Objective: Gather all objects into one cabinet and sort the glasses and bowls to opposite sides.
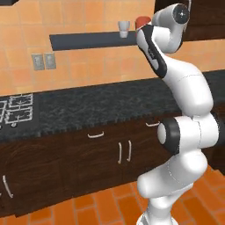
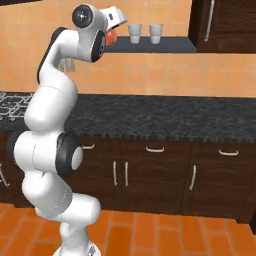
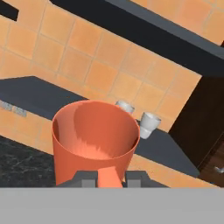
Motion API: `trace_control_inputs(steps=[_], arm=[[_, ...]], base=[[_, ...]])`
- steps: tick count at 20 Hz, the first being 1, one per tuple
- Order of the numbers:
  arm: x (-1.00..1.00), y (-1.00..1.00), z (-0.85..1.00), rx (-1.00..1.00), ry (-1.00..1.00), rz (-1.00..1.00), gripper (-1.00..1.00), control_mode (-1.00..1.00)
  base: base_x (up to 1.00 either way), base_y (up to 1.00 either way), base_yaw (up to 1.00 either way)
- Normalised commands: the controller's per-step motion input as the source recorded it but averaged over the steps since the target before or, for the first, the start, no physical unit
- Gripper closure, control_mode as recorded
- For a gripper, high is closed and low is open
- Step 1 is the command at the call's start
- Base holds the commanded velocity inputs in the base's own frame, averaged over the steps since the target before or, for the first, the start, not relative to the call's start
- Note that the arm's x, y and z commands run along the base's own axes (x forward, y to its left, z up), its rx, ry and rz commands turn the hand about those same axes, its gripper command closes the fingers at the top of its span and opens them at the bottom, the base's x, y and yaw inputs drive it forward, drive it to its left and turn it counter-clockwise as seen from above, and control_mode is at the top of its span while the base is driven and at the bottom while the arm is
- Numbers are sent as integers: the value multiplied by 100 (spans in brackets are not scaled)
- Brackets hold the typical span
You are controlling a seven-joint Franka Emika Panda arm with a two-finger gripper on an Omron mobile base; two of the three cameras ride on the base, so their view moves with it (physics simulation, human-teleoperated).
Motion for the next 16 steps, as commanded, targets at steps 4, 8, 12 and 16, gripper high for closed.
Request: trace_control_inputs(steps=[4, 8, 12, 16], arm=[[0, 0, 0, 0, 0, 0, 100, 100], [0, 0, 0, 0, 0, 0, 100, 100], [0, 0, 0, 0, 0, 0, 100, 100], [0, 0, 0, 0, 0, 0, 100, 100]], base=[[1, -24, -65], [0, -4, -65], [0, -12, -63], [0, -27, -62]])
